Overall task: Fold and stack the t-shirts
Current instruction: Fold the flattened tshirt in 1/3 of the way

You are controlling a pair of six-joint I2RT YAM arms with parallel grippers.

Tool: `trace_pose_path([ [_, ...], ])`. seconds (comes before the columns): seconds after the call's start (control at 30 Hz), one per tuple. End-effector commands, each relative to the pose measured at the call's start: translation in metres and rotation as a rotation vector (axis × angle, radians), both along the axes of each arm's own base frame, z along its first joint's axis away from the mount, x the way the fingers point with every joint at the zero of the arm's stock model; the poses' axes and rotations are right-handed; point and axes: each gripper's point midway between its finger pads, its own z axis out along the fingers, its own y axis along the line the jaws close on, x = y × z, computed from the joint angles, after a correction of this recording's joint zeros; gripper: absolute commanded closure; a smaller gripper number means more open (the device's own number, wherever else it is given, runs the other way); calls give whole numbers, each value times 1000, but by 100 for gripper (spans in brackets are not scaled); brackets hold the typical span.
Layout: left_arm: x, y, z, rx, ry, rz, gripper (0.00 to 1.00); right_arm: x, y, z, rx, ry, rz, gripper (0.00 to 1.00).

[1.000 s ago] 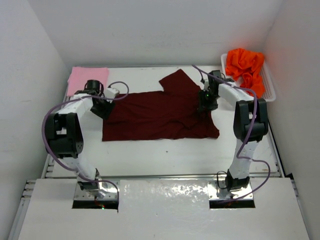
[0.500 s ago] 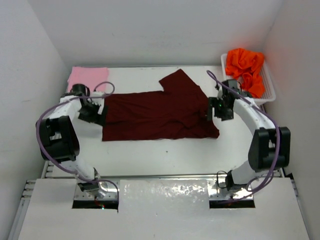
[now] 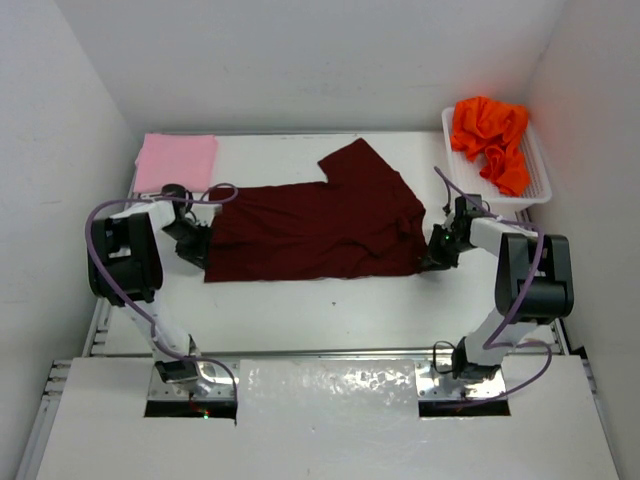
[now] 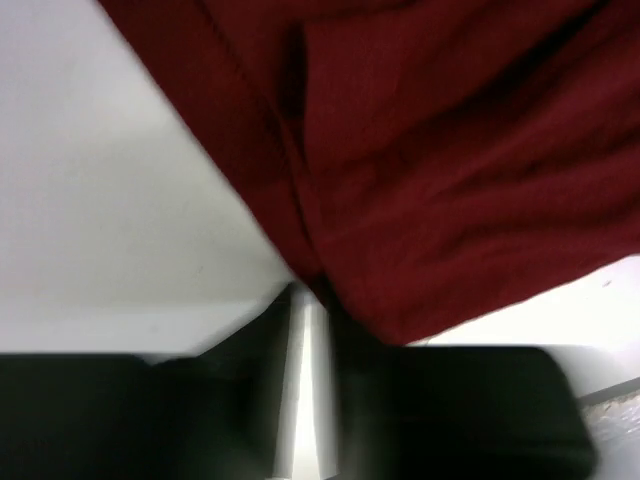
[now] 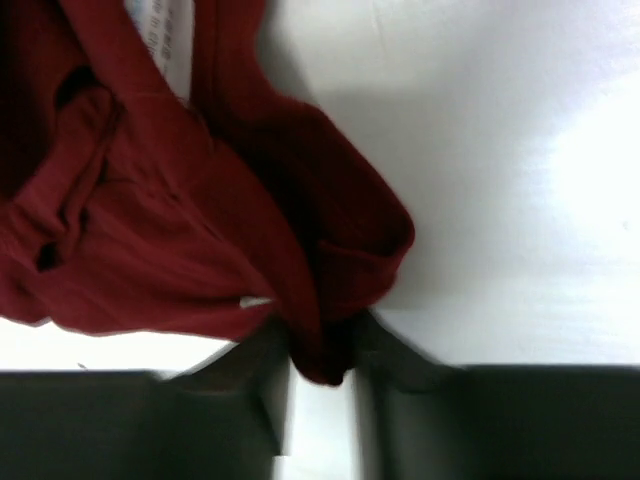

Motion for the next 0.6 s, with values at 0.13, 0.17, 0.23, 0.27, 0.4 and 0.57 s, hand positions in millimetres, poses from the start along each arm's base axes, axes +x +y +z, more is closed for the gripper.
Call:
trace_pose_path([
  [0.13, -2, -6, -26, -80, 9, -33, 100, 0, -16, -9, 3, -28, -125, 100],
  [0.17, -1, -2, -23, -70, 1, -37, 100, -6, -19, -9, -4, -21, -125, 100],
  [0.23, 0, 14, -15, -26, -26, -40, 100, -30, -21, -8, -23, 5, -119, 100],
  [0.27, -1, 19, -12, -5, -29, -42, 100, -37, -19, -6, -20, 6, -118, 100],
  [0.4, -8, 33, 10, 54, -47, -68, 100, -73, -13, -2, -21, 37, -115, 100],
  [0.57, -23, 45, 15, 132, -23, -95, 100, -106, -5, -2, -2, 47, -127, 100],
])
